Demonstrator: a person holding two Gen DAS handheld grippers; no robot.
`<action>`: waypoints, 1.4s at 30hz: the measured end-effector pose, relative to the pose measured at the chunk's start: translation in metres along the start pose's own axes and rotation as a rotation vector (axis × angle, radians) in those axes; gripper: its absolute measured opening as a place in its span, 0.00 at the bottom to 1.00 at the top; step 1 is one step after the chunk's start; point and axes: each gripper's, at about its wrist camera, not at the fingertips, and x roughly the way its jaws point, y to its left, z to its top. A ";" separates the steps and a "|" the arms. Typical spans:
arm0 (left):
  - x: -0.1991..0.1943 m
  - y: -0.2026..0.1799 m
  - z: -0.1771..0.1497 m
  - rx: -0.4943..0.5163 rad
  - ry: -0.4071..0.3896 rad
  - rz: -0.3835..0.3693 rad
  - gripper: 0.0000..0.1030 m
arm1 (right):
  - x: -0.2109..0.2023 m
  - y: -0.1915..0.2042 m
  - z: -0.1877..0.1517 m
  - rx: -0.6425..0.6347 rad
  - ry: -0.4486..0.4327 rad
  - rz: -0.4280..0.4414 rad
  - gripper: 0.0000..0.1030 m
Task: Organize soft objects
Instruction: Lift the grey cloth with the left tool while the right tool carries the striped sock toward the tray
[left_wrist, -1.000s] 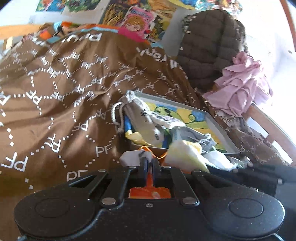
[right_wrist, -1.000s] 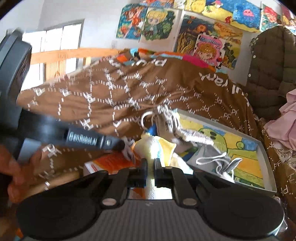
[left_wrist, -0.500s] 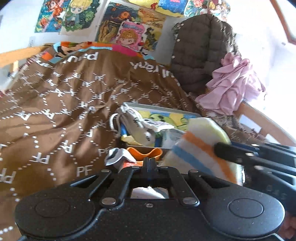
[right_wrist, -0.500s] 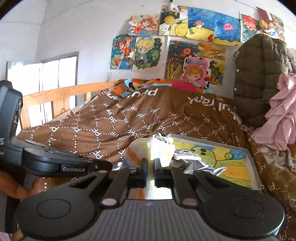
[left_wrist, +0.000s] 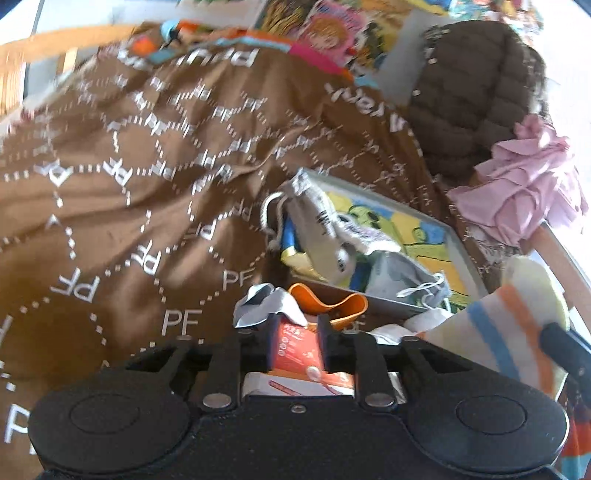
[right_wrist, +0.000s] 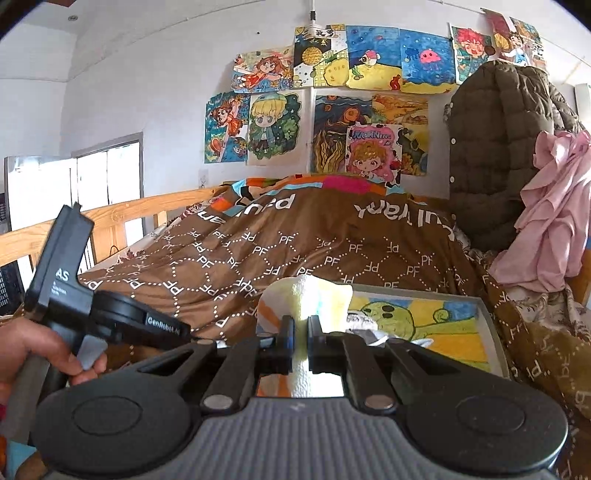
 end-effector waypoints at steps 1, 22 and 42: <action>0.007 0.005 0.002 -0.027 0.021 0.001 0.33 | 0.004 -0.002 0.002 -0.003 -0.002 0.005 0.07; 0.067 0.040 0.025 -0.270 0.087 -0.046 0.05 | 0.074 -0.031 0.020 -0.009 -0.012 -0.004 0.07; 0.044 -0.074 0.107 0.012 -0.106 -0.115 0.03 | 0.118 -0.112 0.048 0.135 -0.034 -0.067 0.07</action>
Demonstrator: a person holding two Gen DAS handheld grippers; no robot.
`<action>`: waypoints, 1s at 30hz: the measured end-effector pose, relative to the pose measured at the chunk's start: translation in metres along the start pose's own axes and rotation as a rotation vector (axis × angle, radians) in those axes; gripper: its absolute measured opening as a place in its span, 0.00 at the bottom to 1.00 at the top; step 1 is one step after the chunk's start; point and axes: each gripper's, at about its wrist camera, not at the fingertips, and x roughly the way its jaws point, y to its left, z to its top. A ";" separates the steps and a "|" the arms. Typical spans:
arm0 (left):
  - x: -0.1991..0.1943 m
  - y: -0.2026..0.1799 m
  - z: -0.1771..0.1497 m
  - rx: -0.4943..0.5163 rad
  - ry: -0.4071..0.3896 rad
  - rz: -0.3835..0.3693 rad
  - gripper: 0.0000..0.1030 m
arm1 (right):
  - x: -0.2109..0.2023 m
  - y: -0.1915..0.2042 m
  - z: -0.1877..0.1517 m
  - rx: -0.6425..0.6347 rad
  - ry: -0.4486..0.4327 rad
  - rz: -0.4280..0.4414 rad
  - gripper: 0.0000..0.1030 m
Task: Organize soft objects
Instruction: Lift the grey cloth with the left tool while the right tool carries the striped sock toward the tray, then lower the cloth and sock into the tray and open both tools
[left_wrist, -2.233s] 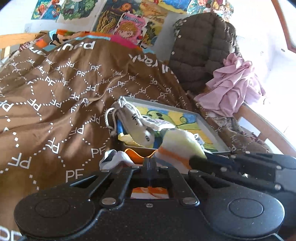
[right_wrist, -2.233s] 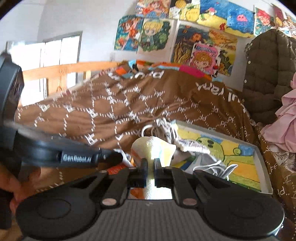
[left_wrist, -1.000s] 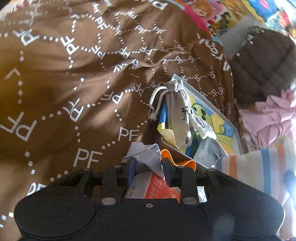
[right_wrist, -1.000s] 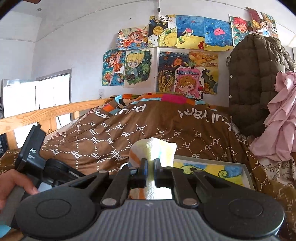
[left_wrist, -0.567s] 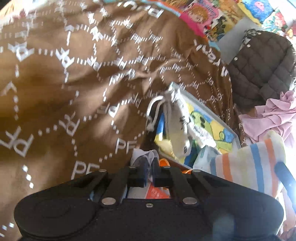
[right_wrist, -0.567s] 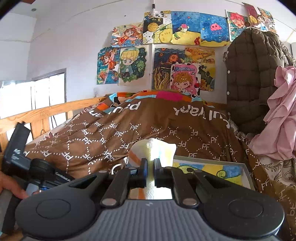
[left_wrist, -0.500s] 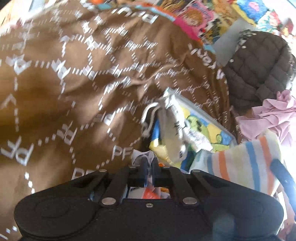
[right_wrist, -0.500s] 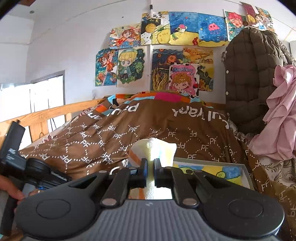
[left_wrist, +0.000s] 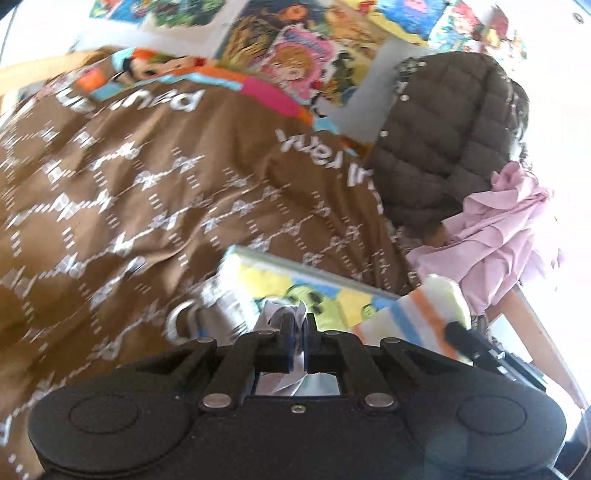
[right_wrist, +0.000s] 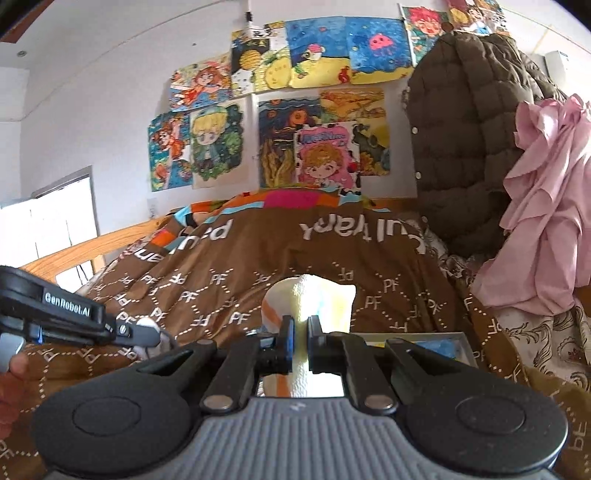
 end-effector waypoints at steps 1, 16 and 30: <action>0.005 -0.005 0.003 0.009 -0.005 -0.004 0.03 | 0.004 -0.006 0.002 0.007 0.004 -0.002 0.07; 0.111 -0.061 -0.006 0.060 0.032 -0.020 0.03 | 0.068 -0.074 -0.007 0.140 0.119 -0.062 0.08; 0.125 -0.032 -0.031 0.044 0.114 0.046 0.19 | 0.081 -0.079 -0.019 0.159 0.284 -0.095 0.42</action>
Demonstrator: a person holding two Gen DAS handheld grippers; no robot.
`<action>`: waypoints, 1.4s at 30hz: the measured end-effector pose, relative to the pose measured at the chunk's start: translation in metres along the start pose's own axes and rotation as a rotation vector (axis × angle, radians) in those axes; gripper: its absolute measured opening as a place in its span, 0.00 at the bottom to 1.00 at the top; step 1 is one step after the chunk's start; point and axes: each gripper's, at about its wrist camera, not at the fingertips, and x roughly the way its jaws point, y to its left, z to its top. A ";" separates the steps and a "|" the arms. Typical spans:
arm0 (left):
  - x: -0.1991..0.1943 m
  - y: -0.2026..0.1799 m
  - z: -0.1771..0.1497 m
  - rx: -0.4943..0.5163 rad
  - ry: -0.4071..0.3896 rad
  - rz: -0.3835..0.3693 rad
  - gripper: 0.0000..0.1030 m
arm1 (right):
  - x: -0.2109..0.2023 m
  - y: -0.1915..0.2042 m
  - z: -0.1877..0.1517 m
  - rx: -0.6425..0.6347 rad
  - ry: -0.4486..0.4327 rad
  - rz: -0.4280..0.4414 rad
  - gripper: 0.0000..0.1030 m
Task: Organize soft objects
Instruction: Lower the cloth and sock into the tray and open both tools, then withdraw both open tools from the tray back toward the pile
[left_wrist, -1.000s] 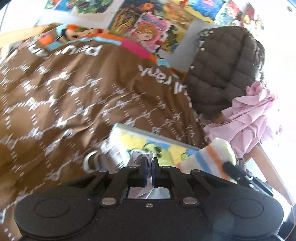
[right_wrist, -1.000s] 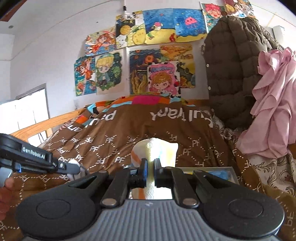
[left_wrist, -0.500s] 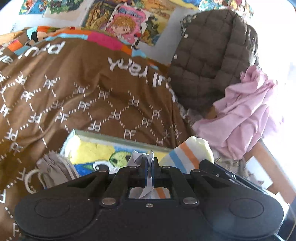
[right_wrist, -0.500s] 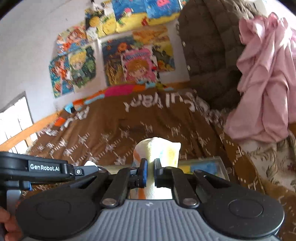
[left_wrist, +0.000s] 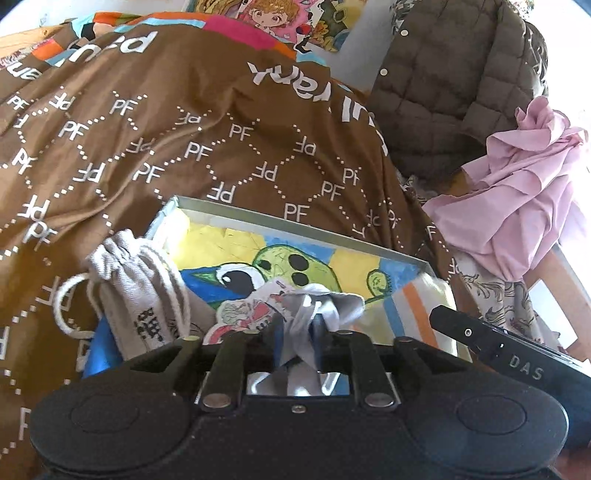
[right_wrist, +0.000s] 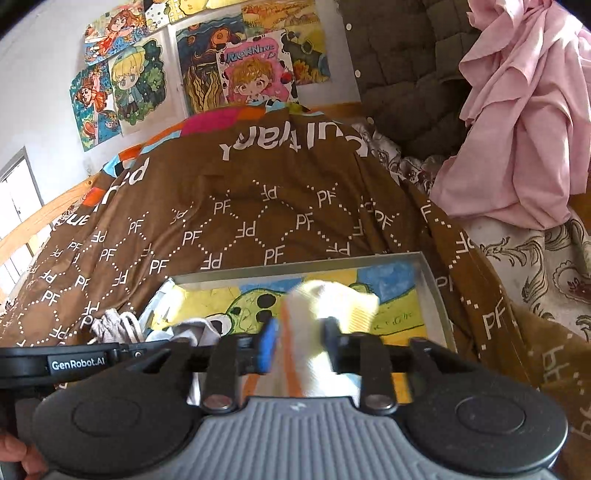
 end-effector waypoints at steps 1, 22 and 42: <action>-0.002 -0.001 0.000 0.003 0.001 0.004 0.20 | -0.002 0.000 0.000 0.006 0.009 0.002 0.50; -0.159 -0.006 -0.023 0.050 -0.170 -0.012 0.80 | -0.143 0.034 -0.022 -0.009 -0.197 0.006 0.93; -0.283 -0.006 -0.119 0.197 -0.372 -0.020 0.99 | -0.269 0.078 -0.102 -0.068 -0.314 -0.006 1.00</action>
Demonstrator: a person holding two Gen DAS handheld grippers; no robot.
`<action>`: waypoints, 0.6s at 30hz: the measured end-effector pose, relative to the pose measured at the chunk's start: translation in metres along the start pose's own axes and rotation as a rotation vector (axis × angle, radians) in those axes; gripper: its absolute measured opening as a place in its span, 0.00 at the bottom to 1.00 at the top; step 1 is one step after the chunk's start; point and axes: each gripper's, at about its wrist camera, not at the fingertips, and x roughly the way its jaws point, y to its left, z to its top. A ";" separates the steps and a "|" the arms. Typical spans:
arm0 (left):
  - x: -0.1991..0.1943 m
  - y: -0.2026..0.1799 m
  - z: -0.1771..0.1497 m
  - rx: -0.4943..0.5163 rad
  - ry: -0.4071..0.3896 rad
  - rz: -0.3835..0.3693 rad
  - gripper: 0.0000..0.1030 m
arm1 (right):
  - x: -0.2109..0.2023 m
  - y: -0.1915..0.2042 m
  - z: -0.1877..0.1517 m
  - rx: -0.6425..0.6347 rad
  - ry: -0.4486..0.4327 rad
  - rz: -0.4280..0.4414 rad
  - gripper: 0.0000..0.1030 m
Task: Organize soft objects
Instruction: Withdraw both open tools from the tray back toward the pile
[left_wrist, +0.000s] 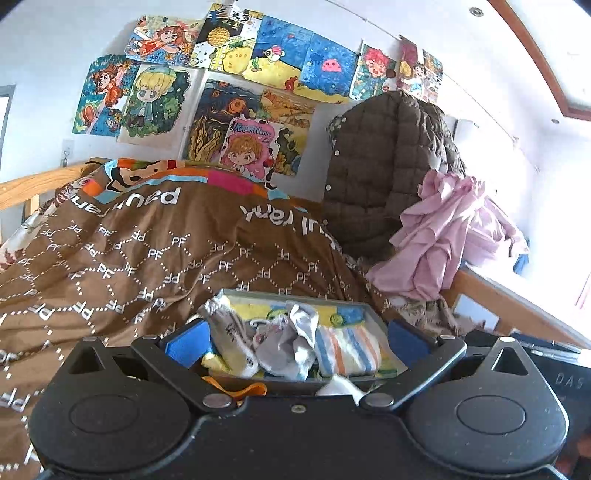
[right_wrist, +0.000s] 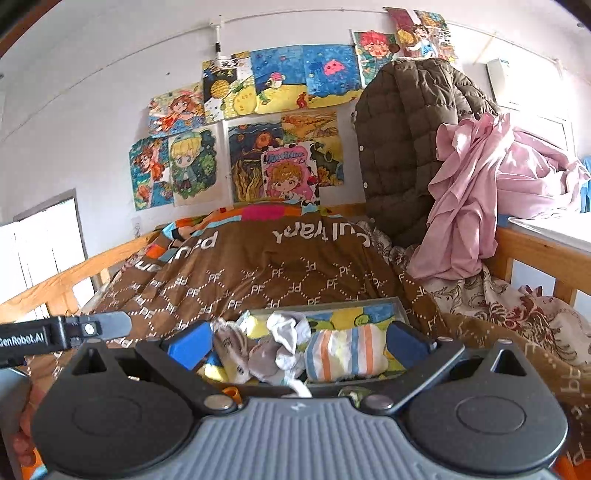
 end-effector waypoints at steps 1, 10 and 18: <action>-0.004 0.000 -0.004 0.004 0.003 0.001 0.99 | -0.003 0.001 -0.003 0.000 -0.001 0.003 1.00; -0.031 0.009 -0.042 -0.006 0.033 0.018 0.99 | -0.034 0.016 -0.029 -0.017 0.039 -0.023 1.00; -0.038 0.017 -0.063 -0.050 0.103 0.029 0.99 | -0.049 0.029 -0.053 -0.045 0.110 -0.048 1.00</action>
